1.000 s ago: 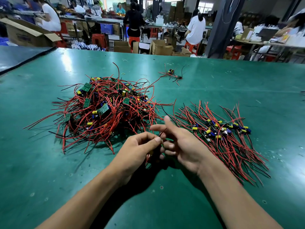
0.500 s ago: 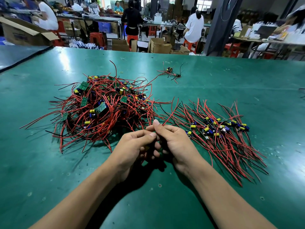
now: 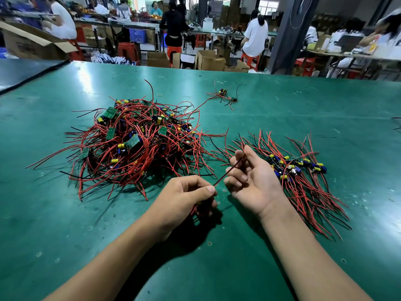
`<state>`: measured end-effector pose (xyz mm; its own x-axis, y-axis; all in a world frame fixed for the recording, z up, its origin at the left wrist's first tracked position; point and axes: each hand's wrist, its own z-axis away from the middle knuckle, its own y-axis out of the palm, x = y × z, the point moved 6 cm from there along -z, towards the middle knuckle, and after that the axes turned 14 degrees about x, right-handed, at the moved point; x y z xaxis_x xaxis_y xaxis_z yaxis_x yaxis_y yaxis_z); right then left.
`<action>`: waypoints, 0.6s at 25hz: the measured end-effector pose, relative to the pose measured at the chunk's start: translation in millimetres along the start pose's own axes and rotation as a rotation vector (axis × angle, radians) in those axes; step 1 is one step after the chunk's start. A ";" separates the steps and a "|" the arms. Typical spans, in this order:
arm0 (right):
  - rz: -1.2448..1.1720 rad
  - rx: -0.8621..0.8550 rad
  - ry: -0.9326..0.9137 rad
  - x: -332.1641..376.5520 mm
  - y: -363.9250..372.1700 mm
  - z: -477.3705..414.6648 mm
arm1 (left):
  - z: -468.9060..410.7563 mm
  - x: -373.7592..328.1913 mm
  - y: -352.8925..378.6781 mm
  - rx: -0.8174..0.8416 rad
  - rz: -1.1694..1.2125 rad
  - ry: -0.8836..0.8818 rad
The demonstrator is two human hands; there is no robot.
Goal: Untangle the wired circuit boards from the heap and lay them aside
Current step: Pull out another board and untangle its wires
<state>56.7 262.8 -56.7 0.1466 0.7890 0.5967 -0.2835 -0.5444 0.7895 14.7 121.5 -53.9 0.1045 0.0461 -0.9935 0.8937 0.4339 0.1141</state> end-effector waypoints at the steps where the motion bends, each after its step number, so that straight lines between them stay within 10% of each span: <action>1: -0.059 0.052 0.021 -1.5 3.8 0.4 | 0.0 0.0 -1.2 -0.009 0.004 0.004; 6: -0.137 0.108 0.013 -5.9 7.9 0.0 | -1.3 7.1 -7.0 -0.073 0.104 -0.013; 15: 0.452 0.001 -0.085 -12.0 4.8 -0.4 | -7.1 13.8 -18.6 -0.179 0.322 -0.063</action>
<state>53.2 250.8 -60.1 0.0861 0.4462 0.8908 -0.3357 -0.8288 0.4476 -3.6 120.5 -69.8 0.3992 0.1528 -0.9041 0.7211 0.5567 0.4125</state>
